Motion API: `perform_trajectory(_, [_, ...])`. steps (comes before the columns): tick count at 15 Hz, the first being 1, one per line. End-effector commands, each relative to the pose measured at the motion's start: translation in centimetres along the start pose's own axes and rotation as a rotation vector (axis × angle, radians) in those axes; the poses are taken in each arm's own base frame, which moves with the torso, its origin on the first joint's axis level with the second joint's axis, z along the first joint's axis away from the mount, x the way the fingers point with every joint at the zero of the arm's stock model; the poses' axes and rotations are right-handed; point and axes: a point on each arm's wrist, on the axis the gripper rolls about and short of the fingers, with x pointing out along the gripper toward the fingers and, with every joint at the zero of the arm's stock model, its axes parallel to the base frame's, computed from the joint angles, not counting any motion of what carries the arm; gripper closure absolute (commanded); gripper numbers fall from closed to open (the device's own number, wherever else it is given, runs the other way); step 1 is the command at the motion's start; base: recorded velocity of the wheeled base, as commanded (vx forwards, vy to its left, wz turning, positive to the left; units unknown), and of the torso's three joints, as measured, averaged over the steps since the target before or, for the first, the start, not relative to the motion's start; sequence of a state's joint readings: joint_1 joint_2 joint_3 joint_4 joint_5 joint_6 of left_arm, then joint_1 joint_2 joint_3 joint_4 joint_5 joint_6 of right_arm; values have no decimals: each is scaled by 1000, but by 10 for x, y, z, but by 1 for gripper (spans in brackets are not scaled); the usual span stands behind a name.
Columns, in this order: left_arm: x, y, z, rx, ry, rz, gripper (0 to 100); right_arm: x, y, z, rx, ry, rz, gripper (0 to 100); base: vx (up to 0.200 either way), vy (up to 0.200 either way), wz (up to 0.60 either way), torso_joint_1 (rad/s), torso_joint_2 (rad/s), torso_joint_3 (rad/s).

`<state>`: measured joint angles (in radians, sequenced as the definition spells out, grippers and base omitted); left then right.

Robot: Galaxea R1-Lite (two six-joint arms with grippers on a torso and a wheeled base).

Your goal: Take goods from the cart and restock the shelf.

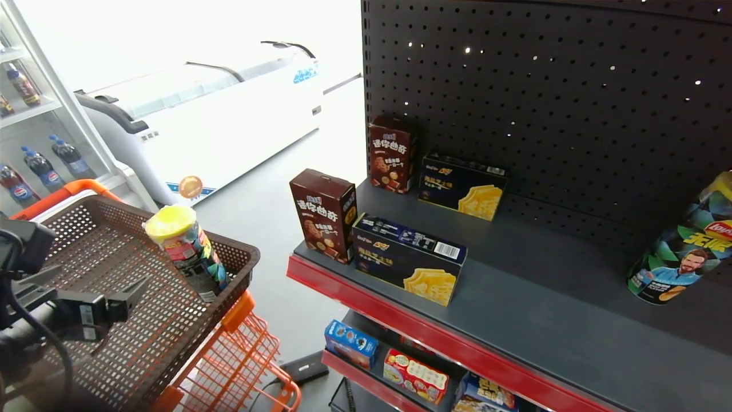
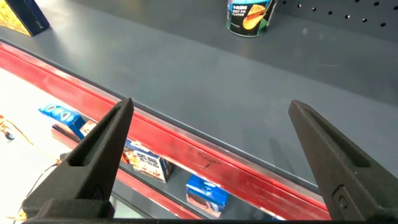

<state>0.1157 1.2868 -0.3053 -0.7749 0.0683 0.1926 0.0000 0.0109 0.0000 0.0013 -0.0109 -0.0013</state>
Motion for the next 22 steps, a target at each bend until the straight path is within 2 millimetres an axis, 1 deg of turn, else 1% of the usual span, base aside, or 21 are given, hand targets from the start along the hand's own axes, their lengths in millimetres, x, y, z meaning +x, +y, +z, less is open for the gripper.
perform_trajectory(1, [48, -12, -33, 9, 42, -19, 0, 0, 0, 0, 0, 2, 0, 0, 0, 0, 0, 0, 0, 0])
perform_trajectory(2, [52, -12, -35, 7, 18, -14, 0, 0, 0, 0, 0, 2, 0, 0, 0, 0, 0, 0, 0, 0])
perform_trajectory(3, [64, -14, -40, 2, -6, -8, 0, 0, 0, 0, 0, 2, 0, 0, 0, 0, 0, 0, 0, 0])
perform_trajectory(4, [71, -15, -42, -13, -21, -7, 0, 0, 0, 0, 0, 2, 0, 0, 0, 0, 0, 0, 0, 0])
perform_trajectory(6, [90, -17, -46, -69, -63, -1, 0, 0, 0, 0, 0, 2, 0, 0, 0, 0, 0, 0, 0, 0])
perform_trajectory(8, [106, -19, -50, -94, -81, 1, 0, 0, 0, 0, 0, 2, 0, 0, 0, 0, 0, 0, 0, 0])
perform_trajectory(9, [106, -20, -49, -95, -83, 0, 0, 0, 0, 0, 0, 2, 0, 0, 0, 0, 0, 0, 0, 0])
perform_trajectory(10, [126, -22, -48, -129, -120, 0, 0, 0, 0, 0, 0, 2, 0, 0, 0, 0, 0, 0, 0, 0])
perform_trajectory(11, [132, -22, -47, -136, -129, 1, 0, 0, 0, 0, 0, 2, 0, 0, 0, 0, 0, 0, 0, 0])
perform_trajectory(12, [146, -23, -47, -142, -145, 1, 0, 0, 0, 0, 0, 2, 0, 0, 0, 0, 0, 0, 0, 0])
perform_trajectory(13, [146, -23, -47, -142, -145, 1, 0, 0, 0, 0, 0, 2, 0, 0, 0, 0, 0, 0, 0, 0])
perform_trajectory(14, [159, -25, -50, -142, -145, 1, 0, 0, 0, 0, 0, 2, 0, 0, 0, 0, 0, 0, 0, 0])
perform_trajectory(16, [170, -27, -53, -141, -147, -3, 0, 0, 0, 0, 0, 2, 0, 0, 0, 0, 0, 0, 0, 0])
perform_trajectory(21, [190, -30, -53, -141, -167, -3, 0, 0, 0, 0, 0, 2, 0, 0, 0, 0, 0, 0, 0, 0])
perform_trajectory(22, [192, -29, -51, -139, -179, 0, 100, 0, 0, 0, 0, 2, 0, 0, 0, 0, 0, 0, 0, 0])
